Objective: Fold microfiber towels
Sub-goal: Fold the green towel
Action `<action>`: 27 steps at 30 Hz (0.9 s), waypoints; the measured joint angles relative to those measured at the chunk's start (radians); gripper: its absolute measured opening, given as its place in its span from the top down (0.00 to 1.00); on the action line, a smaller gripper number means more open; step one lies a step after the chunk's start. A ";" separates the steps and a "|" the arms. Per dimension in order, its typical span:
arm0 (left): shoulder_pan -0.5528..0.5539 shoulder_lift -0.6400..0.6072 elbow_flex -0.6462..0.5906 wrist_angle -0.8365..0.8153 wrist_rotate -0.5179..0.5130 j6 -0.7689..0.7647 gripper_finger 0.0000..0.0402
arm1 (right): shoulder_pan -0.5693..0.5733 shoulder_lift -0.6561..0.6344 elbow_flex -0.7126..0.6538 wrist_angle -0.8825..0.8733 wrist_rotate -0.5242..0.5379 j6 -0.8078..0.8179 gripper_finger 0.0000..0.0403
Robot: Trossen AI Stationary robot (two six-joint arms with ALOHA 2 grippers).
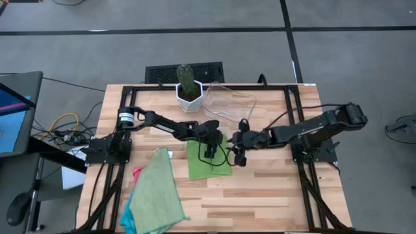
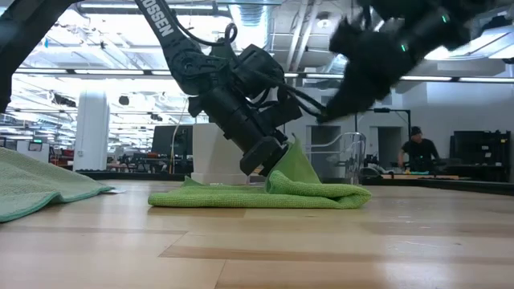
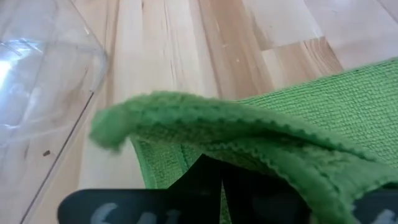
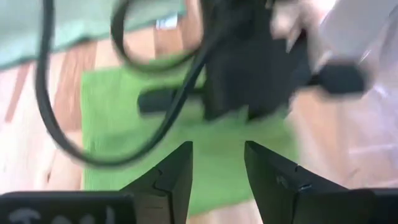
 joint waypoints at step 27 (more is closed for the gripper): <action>0.000 -0.002 0.000 0.002 -0.004 -0.008 1.00 | 0.214 0.497 -0.039 0.732 0.051 0.051 0.79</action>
